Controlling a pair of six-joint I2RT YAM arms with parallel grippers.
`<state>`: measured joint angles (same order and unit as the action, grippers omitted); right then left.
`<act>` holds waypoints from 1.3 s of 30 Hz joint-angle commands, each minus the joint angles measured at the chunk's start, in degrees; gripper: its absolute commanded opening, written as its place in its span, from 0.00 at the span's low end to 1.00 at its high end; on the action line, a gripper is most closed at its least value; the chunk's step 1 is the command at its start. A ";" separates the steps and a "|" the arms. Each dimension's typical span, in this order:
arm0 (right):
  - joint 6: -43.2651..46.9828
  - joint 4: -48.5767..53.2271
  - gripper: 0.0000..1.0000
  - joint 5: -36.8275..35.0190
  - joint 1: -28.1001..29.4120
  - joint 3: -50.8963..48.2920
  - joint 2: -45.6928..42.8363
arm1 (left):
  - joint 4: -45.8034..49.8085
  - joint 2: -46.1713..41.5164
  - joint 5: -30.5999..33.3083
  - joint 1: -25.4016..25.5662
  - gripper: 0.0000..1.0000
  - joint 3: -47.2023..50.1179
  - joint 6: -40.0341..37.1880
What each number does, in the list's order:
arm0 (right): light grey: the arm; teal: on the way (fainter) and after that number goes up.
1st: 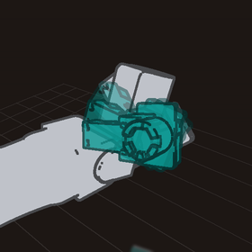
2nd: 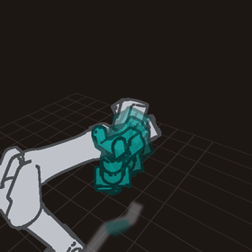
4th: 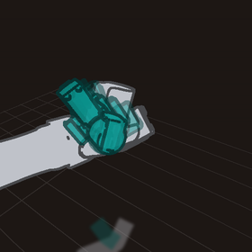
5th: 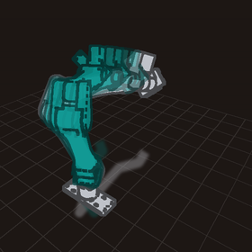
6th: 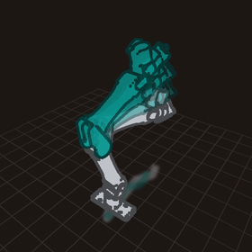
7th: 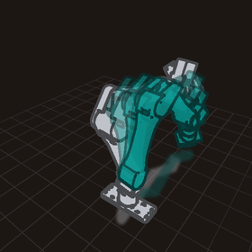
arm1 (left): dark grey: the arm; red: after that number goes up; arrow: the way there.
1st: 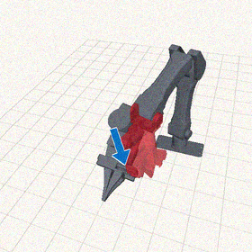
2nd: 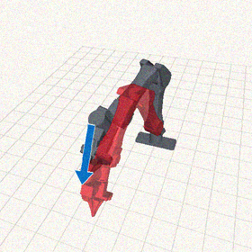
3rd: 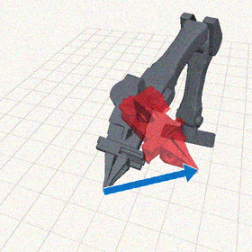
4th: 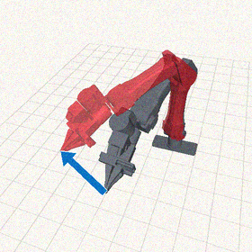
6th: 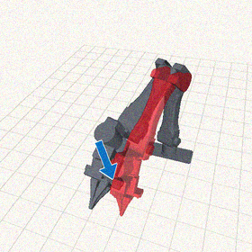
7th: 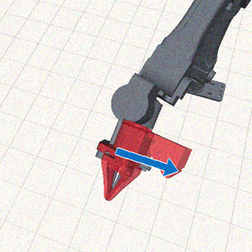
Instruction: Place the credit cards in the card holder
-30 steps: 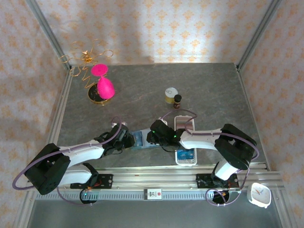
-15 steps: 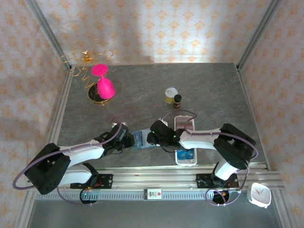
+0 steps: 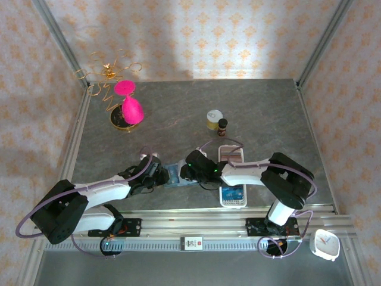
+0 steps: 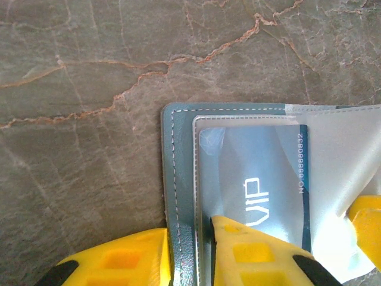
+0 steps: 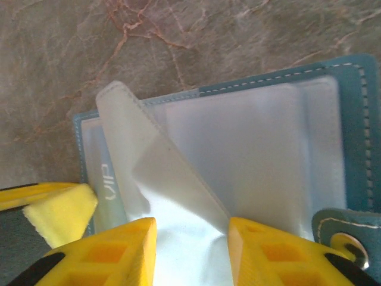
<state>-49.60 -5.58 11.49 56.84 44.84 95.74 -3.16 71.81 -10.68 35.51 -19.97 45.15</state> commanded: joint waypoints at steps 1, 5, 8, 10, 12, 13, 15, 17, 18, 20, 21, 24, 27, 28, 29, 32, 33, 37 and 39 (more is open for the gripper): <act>-2.50 -3.72 0.37 2.32 0.42 -1.57 1.51 | 1.30 3.48 0.72 0.53 0.25 1.29 0.82; -4.18 -8.56 0.37 3.67 0.47 -2.92 1.33 | 1.93 2.45 1.51 0.53 0.29 1.12 1.00; -5.21 -11.71 0.36 3.76 0.54 -3.77 0.70 | 2.37 1.68 1.97 0.48 0.31 1.02 1.34; -5.48 -13.46 0.36 3.57 0.55 -4.31 -0.16 | 2.58 1.16 2.26 0.53 0.31 1.01 1.67; -5.63 -14.68 0.36 3.35 0.57 -4.73 -0.85 | 2.59 0.53 2.41 0.53 0.33 1.24 2.09; -5.67 -15.42 0.36 3.37 0.61 -4.91 -1.04 | 2.59 0.16 2.42 0.53 0.33 1.24 2.37; -5.85 -16.29 0.35 3.78 0.64 -5.09 -0.94 | 2.71 -0.62 2.65 0.53 0.33 1.09 3.03; -5.99 -16.66 0.35 4.23 0.62 -5.07 -0.40 | 3.11 -1.60 2.94 0.44 0.34 0.81 3.51; -6.03 -16.93 0.35 4.33 0.57 -5.11 -0.09 | 3.48 -2.20 3.16 0.44 0.34 0.57 3.78; -6.12 -17.22 0.35 4.53 0.64 -5.18 0.15 | 4.75 -3.67 4.40 0.36 0.35 0.08 4.36; -6.12 -17.21 0.35 4.51 0.62 -5.13 0.26 | 5.57 -4.50 5.28 0.35 0.35 -0.15 4.66; -6.03 -17.23 0.35 4.17 0.56 -5.29 -0.03 | 7.45 -7.45 7.28 0.18 0.35 -0.75 4.95; -5.77 -16.70 0.34 4.22 0.64 -5.15 0.36 | 9.38 -8.95 7.45 -0.26 0.36 -2.35 4.82; -5.69 -16.49 0.33 4.33 0.62 -5.20 0.49 | 10.24 -9.05 7.21 -0.31 0.36 -3.53 4.69; -5.68 -16.42 0.32 4.33 0.57 -5.20 0.79 | 11.14 -8.93 6.96 -0.35 0.36 -4.75 4.56; -5.85 -17.13 0.29 4.51 0.64 -5.80 0.83 | 12.48 -8.08 5.55 -0.35 0.37 -8.65 4.00; -5.86 -17.30 0.28 4.49 0.64 -5.97 0.77 | 11.96 -7.52 4.55 -0.35 0.38 -9.76 3.62; -5.60 -16.94 0.26 4.34 0.58 -5.90 0.69 | 9.99 -3.74 0.28 -0.35 0.39 -13.12 2.44; -5.50 -16.94 0.24 4.33 0.66 -5.90 0.68 | 8.11 -1.35 -2.21 -0.35 0.39 -14.35 1.47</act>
<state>-55.31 -21.96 16.14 56.97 39.42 96.07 5.82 68.07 -9.04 35.48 -32.64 48.71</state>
